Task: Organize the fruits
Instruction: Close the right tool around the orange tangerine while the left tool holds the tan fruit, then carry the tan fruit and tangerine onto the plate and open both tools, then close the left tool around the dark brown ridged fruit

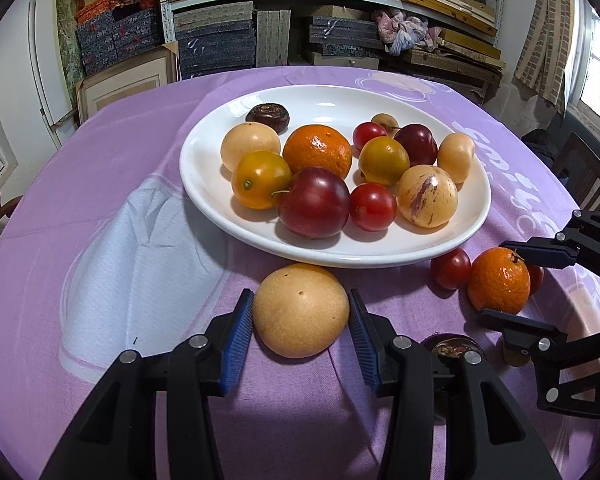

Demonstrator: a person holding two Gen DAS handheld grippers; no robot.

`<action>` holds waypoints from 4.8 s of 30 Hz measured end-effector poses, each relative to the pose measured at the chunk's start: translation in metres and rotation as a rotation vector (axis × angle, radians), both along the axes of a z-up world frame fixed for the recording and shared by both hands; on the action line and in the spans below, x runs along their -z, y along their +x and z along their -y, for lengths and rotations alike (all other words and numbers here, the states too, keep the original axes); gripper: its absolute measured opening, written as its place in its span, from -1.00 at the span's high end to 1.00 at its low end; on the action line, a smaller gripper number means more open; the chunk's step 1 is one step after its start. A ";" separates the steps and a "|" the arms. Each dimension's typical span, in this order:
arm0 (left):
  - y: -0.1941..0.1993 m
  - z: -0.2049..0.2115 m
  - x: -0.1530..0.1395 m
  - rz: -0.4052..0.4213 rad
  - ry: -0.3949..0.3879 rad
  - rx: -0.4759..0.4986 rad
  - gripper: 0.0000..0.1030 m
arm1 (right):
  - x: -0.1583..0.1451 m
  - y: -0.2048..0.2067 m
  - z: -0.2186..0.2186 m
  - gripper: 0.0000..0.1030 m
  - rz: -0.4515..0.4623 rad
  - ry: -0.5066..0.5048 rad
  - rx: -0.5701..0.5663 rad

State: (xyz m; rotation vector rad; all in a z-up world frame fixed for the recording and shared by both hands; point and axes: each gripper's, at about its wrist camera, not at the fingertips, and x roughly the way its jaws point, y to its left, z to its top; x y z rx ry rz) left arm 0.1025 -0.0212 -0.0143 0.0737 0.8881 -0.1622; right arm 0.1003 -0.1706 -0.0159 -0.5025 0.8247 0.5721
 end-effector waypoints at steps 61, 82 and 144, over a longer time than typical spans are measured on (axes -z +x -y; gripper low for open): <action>0.063 -0.020 -0.054 0.166 -0.026 -0.128 0.09 | -0.062 0.104 -0.009 0.11 0.026 0.334 0.378; 0.078 -0.024 -0.052 0.141 -0.020 -0.172 -0.13 | -0.057 0.136 -0.009 -0.08 0.037 0.335 0.426; -0.031 -0.038 -0.009 0.058 0.018 -0.148 -0.46 | -0.052 0.009 0.131 -0.66 0.057 0.585 0.547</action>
